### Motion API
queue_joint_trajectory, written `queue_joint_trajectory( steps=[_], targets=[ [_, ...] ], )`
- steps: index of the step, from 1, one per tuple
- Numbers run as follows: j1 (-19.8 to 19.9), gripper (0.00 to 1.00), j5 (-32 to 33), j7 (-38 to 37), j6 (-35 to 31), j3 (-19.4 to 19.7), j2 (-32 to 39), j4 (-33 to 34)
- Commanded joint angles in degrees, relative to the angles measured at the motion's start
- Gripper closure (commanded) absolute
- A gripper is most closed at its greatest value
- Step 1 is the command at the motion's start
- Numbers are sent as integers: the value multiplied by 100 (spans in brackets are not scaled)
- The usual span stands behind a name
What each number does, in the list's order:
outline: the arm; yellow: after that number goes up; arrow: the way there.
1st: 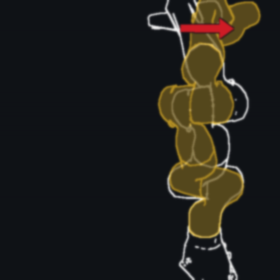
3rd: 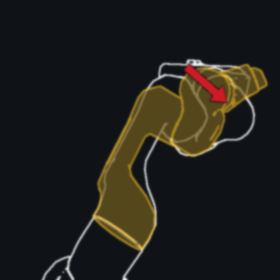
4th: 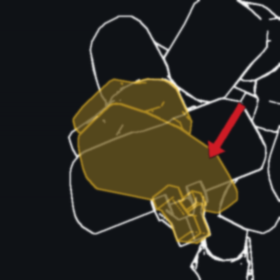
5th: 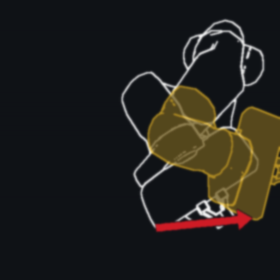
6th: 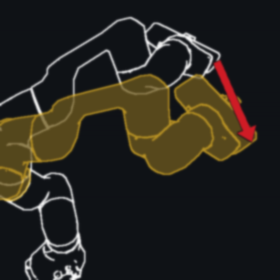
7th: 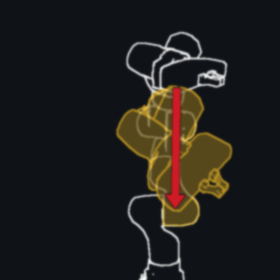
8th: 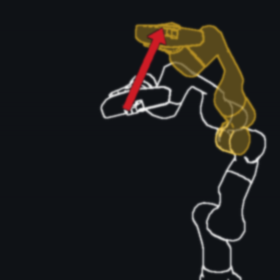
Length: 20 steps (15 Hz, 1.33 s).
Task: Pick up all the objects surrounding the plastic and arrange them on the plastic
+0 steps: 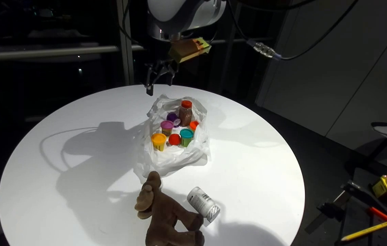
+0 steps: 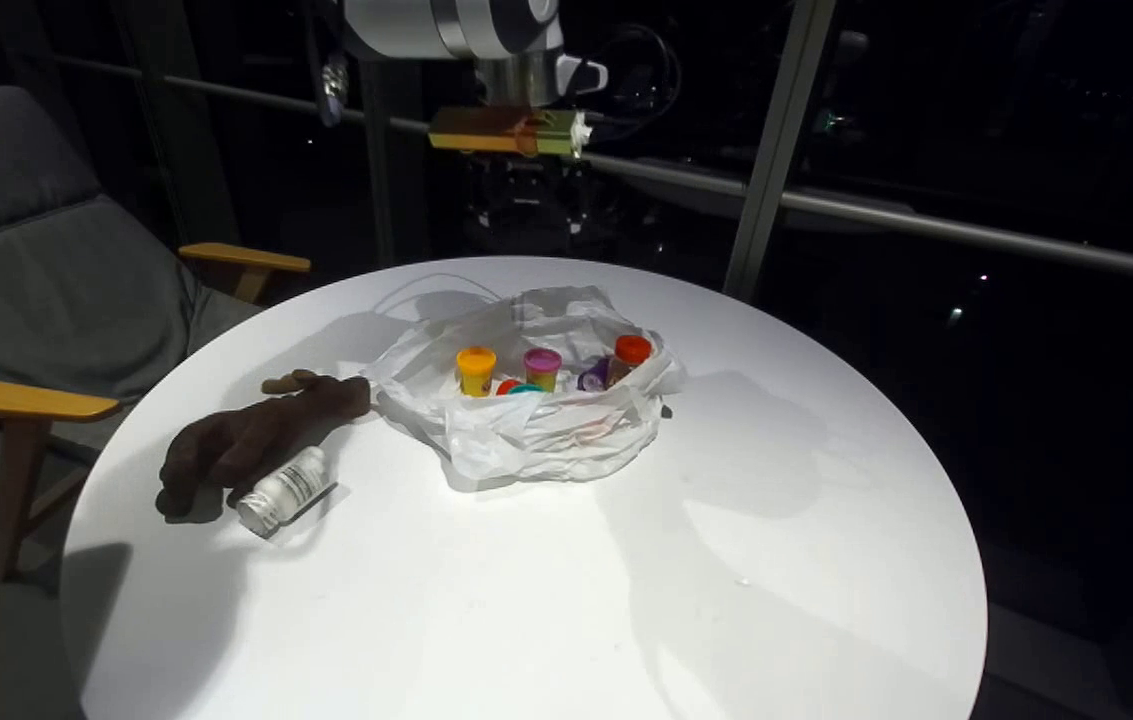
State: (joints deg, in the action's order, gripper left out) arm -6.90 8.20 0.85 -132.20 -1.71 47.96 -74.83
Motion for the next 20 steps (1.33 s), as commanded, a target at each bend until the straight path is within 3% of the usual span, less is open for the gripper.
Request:
queue_joint_trajectory(
  steps=[1,4,10,13,17,20],
  targets=[
    [-145,0,-48,-223,-183,-20,-1016,-1386],
    [-237,0,-75,-627,-158,20,-1400,-2237],
    [-231,0,-434,-786,-523,-311,-1773,-4122],
    [-230,0,-864,-695,-1311,-634,-1834,-5119],
    [-421,0,-970,-752,-2161,-809,-1600,-5689],
    [-699,0,-793,-844,-2873,-699,-1449,-5877]
  ],
)
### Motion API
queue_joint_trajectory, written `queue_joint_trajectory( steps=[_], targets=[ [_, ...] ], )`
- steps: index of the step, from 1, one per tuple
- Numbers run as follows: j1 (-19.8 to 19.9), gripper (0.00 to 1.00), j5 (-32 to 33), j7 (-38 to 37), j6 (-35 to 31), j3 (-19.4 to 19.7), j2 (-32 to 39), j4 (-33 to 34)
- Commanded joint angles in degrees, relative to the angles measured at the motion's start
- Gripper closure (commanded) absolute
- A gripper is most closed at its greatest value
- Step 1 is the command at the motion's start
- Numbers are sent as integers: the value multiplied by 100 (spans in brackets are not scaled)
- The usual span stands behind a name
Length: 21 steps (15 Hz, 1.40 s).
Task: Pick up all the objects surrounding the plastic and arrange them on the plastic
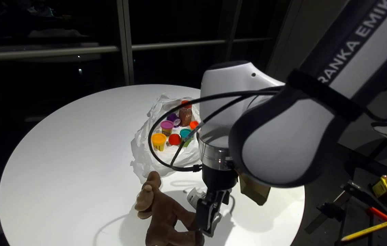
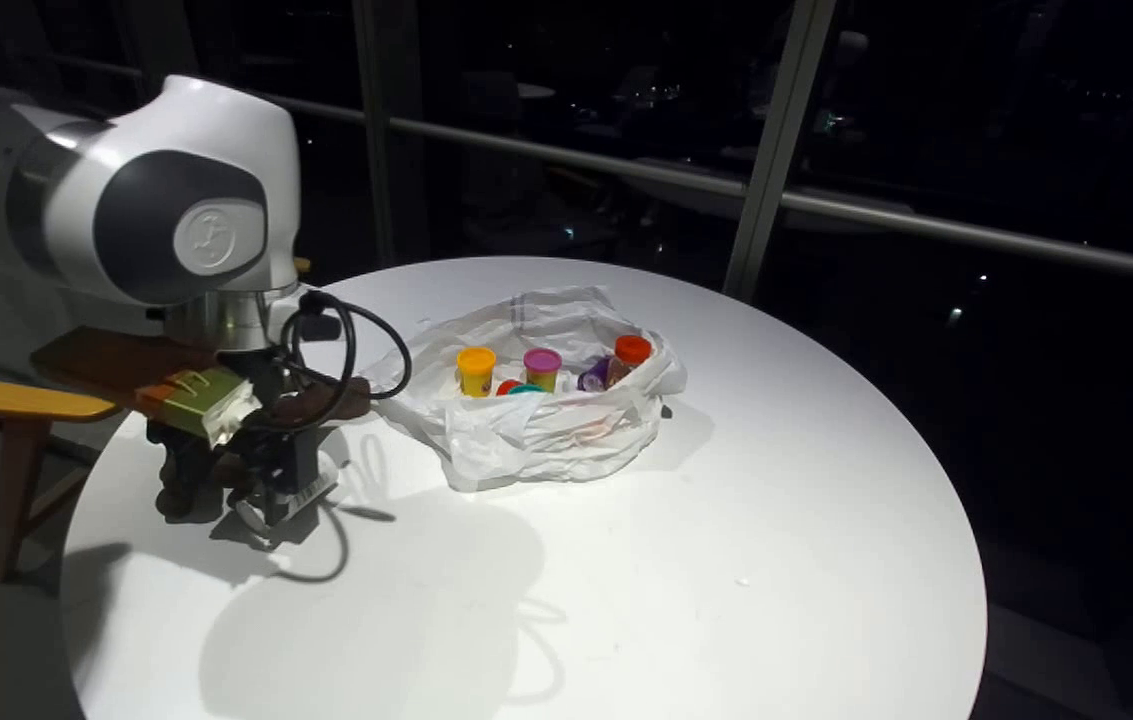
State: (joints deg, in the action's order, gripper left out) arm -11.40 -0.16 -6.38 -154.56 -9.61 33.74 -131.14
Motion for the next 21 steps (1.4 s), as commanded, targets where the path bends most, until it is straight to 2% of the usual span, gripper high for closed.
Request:
queue_joint_trajectory(
  steps=[1,2,3,4,6,9,11,12,14,18,21],
  targets=[
    [-359,0,83,-164,-881,145,21,-282],
    [-470,0,98,-205,-1083,191,68,-293],
    [-609,4,121,-261,-1294,272,109,-310],
    [-781,27,161,-331,-1491,394,141,-329],
    [-1104,29,191,-487,-1742,634,194,-343],
    [-1640,55,199,-770,-1923,1124,292,-341],
    [-2015,69,209,-981,-1930,1479,354,-349],
    [-2200,27,222,-1087,-1920,1663,368,-359],
    [-2518,29,214,-1268,-2004,1985,371,-392],
    [-3032,1,121,-1506,-2109,2466,482,-362],
    [-3343,0,50,-1612,-2241,2714,603,-305]
  ],
)
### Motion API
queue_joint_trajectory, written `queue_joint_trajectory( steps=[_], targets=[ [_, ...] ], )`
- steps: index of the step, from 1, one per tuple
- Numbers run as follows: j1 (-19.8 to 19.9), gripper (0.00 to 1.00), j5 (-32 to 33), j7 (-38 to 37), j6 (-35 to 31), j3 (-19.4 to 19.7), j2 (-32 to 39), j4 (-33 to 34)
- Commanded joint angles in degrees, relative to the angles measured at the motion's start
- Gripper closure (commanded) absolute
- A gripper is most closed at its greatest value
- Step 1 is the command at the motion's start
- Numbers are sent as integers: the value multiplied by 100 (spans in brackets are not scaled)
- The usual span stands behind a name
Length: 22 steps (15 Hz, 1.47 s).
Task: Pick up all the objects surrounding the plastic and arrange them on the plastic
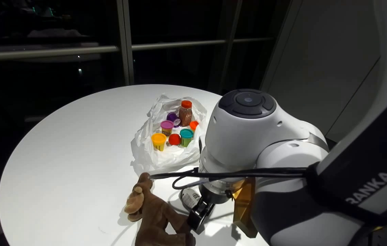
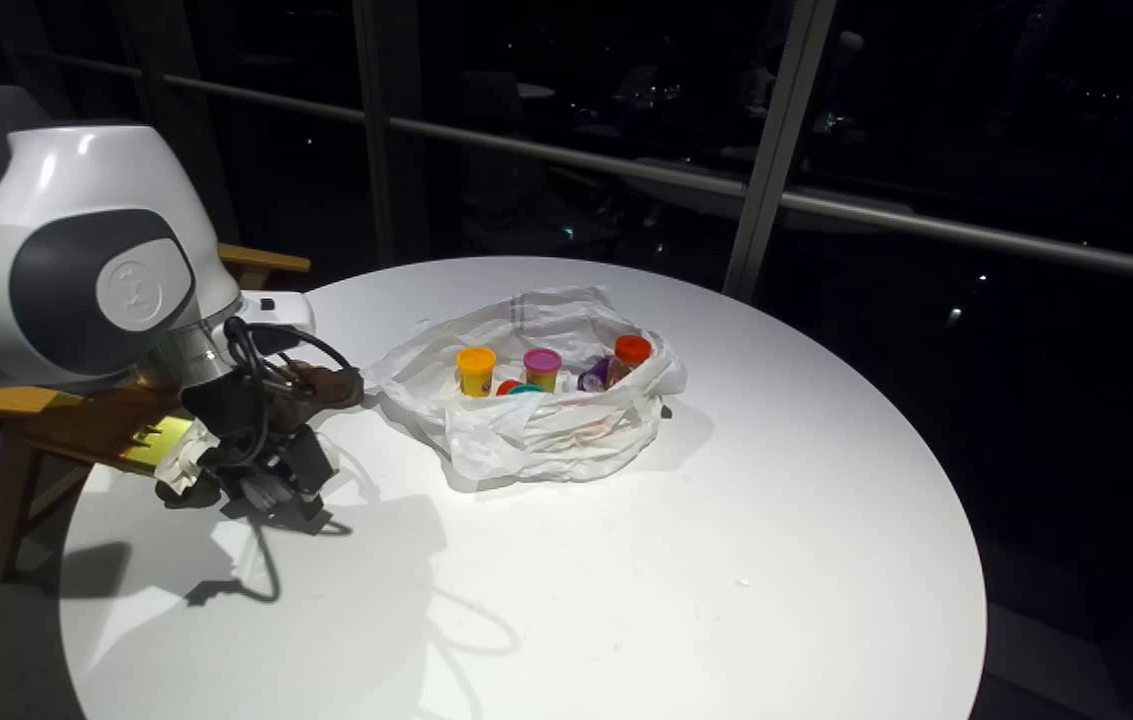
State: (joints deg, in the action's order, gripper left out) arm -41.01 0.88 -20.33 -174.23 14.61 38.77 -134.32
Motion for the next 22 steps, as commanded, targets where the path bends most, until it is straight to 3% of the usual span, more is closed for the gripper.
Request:
queue_joint_trajectory(
  steps=[1,3,4,6,11,14,17,21,22],
  targets=[
    [-478,0,-77,-227,-358,370,181,59],
    [-597,0,-146,-219,-450,436,266,113],
    [-662,25,-185,-214,-526,478,317,138],
    [-781,32,-284,-175,-678,558,394,179],
    [-1113,71,-593,-65,-923,857,412,133],
    [-1106,72,-655,43,-414,876,84,43],
    [-955,72,-435,108,514,925,-489,-76],
    [-661,72,407,163,1287,1444,-1175,238],
    [-431,72,647,236,1431,1422,-1315,434]
  ],
)
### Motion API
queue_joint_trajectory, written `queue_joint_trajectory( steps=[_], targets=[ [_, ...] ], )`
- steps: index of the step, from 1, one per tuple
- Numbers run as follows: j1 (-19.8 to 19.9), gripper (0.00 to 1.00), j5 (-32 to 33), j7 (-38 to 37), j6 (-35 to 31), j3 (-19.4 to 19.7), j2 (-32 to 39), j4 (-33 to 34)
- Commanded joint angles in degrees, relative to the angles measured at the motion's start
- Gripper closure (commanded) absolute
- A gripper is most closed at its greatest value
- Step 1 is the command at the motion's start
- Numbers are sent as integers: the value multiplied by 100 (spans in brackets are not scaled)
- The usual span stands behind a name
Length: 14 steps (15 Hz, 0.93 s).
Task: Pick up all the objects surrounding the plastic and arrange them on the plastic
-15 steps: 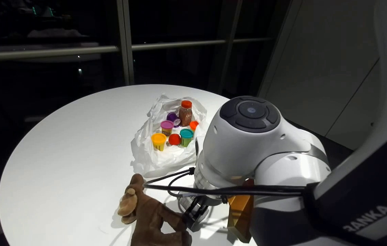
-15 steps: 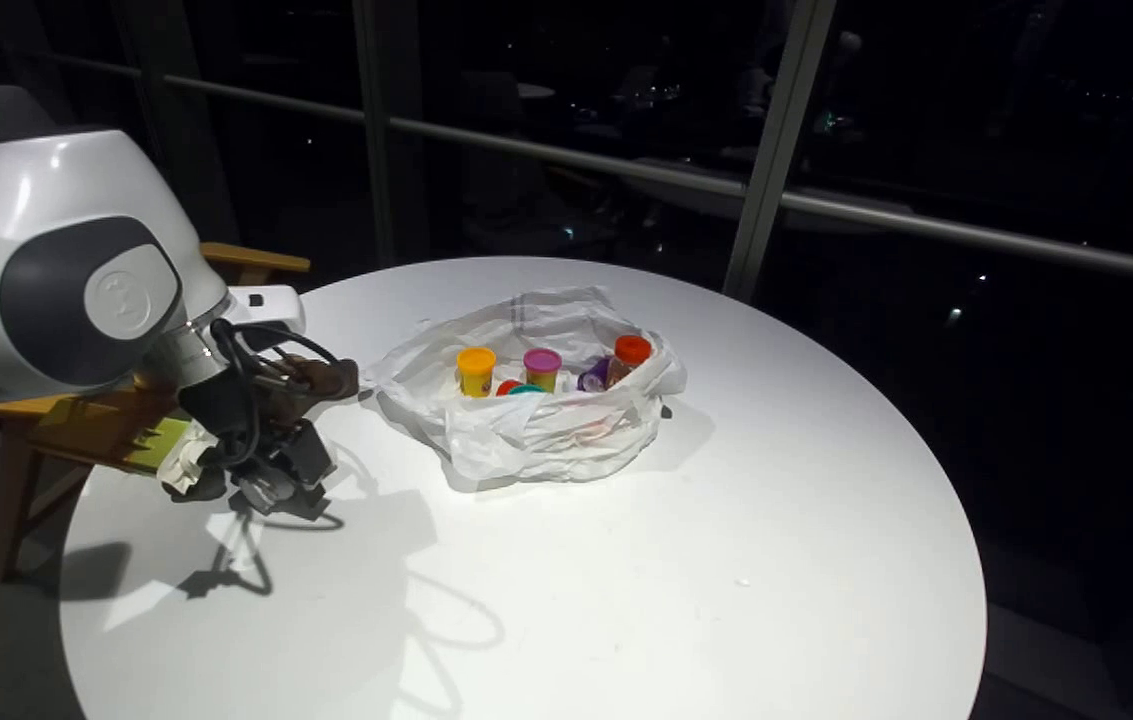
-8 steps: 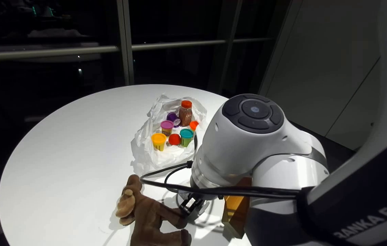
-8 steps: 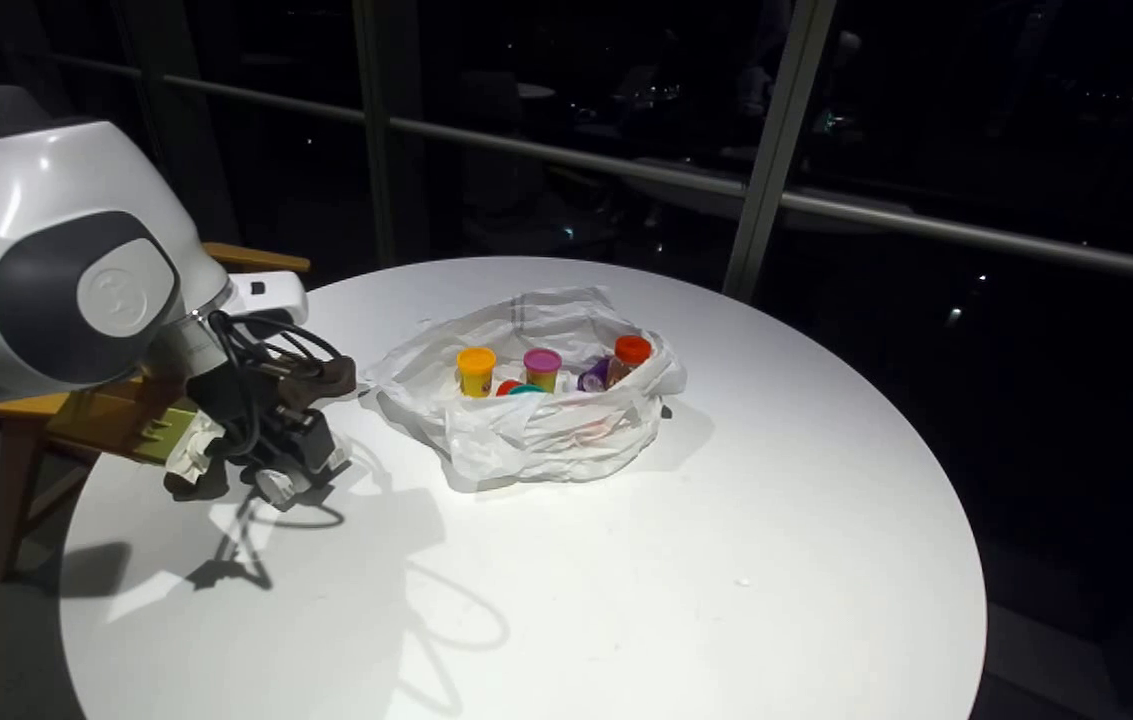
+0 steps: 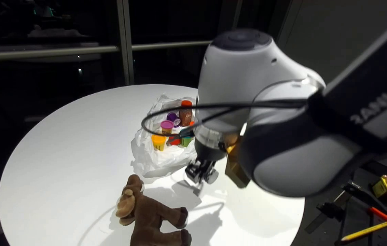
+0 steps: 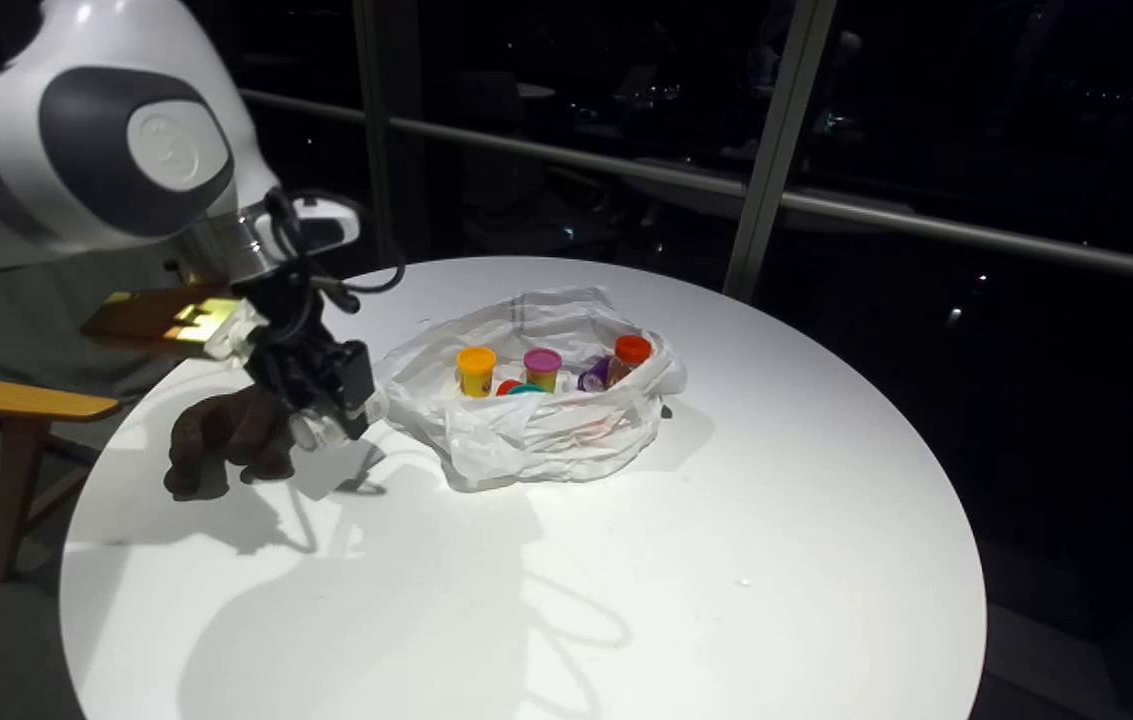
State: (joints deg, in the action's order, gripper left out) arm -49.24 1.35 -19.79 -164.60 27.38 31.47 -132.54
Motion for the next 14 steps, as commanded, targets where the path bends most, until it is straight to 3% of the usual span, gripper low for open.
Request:
queue_joint_trajectory(
  steps=[1,2,6,8,11,14],
  targets=[
    [699,72,780,283,594,57,-668,497],
    [1035,72,935,397,693,-70,-742,737],
    [2826,72,543,1362,1155,-1464,-754,1705],
    [3535,72,271,1783,1354,-2102,-595,2092],
    [4238,72,-166,2308,1732,-2792,-314,2464],
    [4563,72,-392,2579,2131,-3152,69,2718]
  ],
)
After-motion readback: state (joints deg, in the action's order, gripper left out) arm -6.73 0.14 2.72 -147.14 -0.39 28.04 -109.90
